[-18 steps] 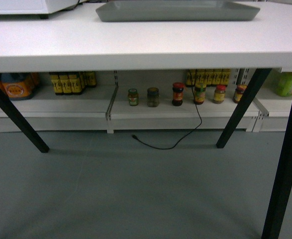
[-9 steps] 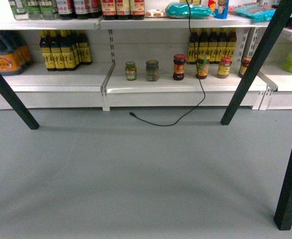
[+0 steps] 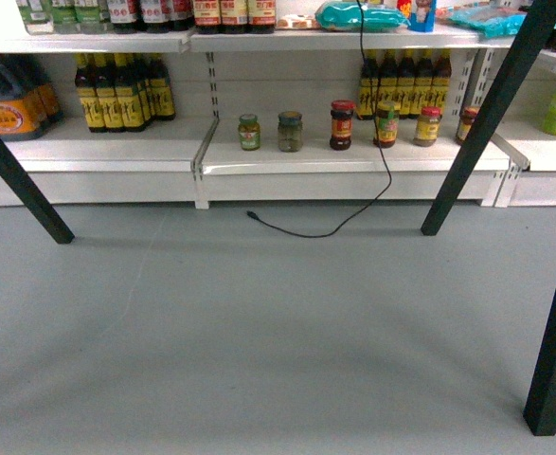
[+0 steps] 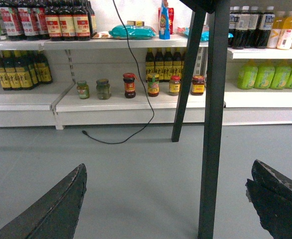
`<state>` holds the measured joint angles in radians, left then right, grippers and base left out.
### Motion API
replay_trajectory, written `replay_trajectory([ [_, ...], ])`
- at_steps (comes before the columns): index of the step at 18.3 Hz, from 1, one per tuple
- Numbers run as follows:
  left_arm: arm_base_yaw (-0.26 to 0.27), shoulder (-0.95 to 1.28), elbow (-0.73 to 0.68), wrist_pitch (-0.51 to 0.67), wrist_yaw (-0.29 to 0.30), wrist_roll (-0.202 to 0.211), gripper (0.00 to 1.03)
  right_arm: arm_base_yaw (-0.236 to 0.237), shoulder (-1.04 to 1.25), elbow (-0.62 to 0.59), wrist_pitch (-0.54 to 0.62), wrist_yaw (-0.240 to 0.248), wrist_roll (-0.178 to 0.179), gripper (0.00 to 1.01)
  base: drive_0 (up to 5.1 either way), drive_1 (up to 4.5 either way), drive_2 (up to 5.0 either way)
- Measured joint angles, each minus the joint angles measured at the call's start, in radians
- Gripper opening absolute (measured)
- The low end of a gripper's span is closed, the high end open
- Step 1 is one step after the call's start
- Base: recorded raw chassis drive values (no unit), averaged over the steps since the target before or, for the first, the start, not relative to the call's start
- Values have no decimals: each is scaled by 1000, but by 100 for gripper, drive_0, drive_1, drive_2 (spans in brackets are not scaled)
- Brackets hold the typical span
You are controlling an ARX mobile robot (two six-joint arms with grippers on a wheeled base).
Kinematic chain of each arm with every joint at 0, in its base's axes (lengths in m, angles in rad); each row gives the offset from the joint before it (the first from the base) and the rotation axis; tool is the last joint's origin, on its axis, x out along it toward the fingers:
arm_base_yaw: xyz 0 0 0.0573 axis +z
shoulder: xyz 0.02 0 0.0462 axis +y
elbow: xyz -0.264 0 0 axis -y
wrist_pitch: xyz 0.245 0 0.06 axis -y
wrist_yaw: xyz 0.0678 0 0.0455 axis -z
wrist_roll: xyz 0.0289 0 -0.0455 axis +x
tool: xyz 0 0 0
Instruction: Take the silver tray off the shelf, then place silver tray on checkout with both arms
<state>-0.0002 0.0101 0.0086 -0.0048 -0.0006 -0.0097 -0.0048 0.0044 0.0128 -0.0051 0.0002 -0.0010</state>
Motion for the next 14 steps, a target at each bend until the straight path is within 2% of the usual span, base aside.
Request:
replay_trajectory([
  [14,0,0,0,0,0,0,98,0,0,0,0,0,0,98,0,0,0],
])
